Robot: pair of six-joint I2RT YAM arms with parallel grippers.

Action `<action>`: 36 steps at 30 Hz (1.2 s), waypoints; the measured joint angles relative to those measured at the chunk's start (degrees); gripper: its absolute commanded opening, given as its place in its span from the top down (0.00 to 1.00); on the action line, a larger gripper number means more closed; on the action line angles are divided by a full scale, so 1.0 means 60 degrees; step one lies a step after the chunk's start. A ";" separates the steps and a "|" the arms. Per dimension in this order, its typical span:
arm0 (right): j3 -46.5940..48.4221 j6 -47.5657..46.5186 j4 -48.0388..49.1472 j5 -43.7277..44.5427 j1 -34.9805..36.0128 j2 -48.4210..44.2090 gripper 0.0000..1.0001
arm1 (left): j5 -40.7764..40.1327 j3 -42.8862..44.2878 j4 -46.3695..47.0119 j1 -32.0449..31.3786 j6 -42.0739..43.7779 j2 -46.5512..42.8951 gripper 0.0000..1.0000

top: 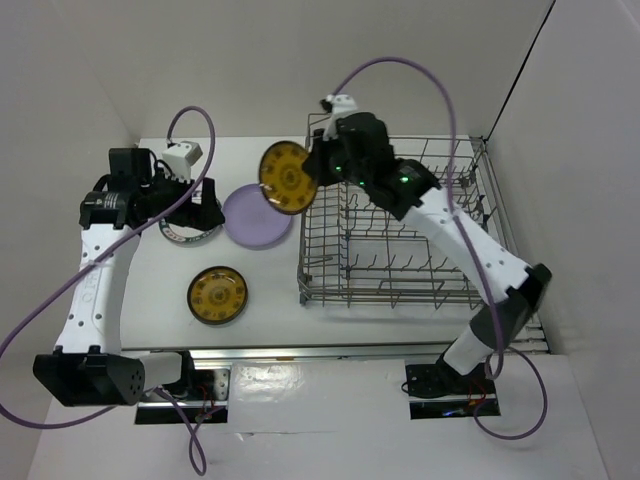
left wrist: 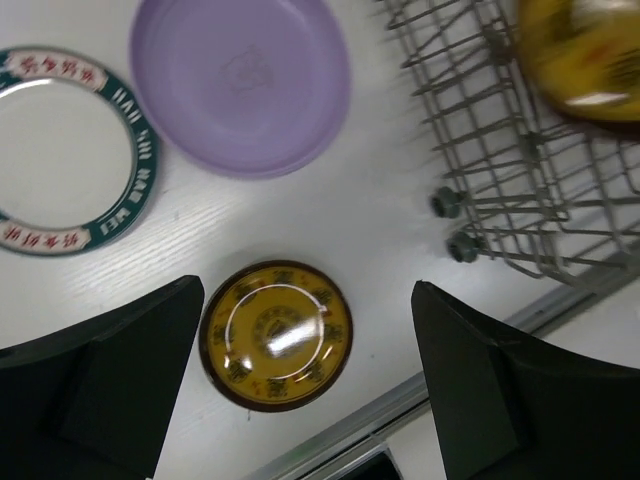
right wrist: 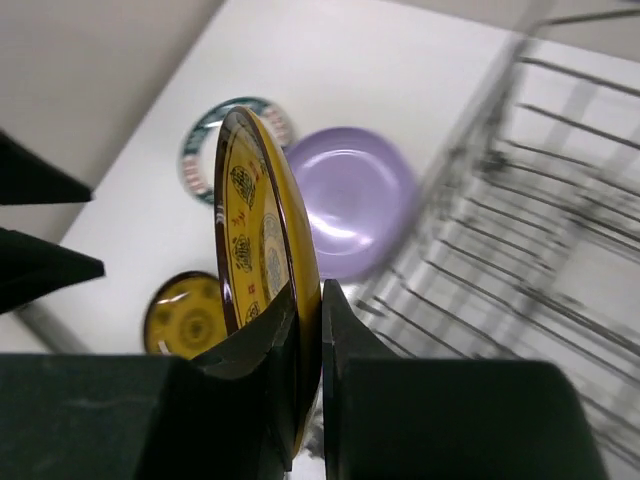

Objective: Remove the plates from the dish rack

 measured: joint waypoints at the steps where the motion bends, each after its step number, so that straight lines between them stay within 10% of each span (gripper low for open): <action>1: 0.0000 -0.0004 0.0448 -0.0430 0.0164 0.0379 1.00 | 0.0426 0.0106 -0.0058 0.0036 0.0055 -0.0069 0.00; 8: -0.0015 0.0062 0.1785 -0.2739 0.0780 0.2335 1.00 | 0.1960 0.0299 -0.0211 0.0044 0.0219 -0.0302 0.00; 19: -0.0681 0.0346 0.3537 -0.4288 0.1002 0.2193 1.00 | 0.0397 -0.0215 0.0066 0.0055 -0.0076 -0.0200 0.00; 25: -0.1140 0.0506 0.4047 -0.4834 0.0998 0.2193 1.00 | 0.0838 -0.0215 0.0098 0.0055 -0.0069 -0.0138 0.38; 30: -0.1577 0.0226 0.4568 -0.5399 0.0769 0.2178 1.00 | 0.1978 -0.0215 -0.0437 0.0288 0.0153 -0.0109 0.99; 36: -0.1836 0.0211 0.4685 -0.5963 0.0535 0.2193 0.99 | 0.2652 -0.0211 -0.0940 0.0390 0.0714 0.0168 1.00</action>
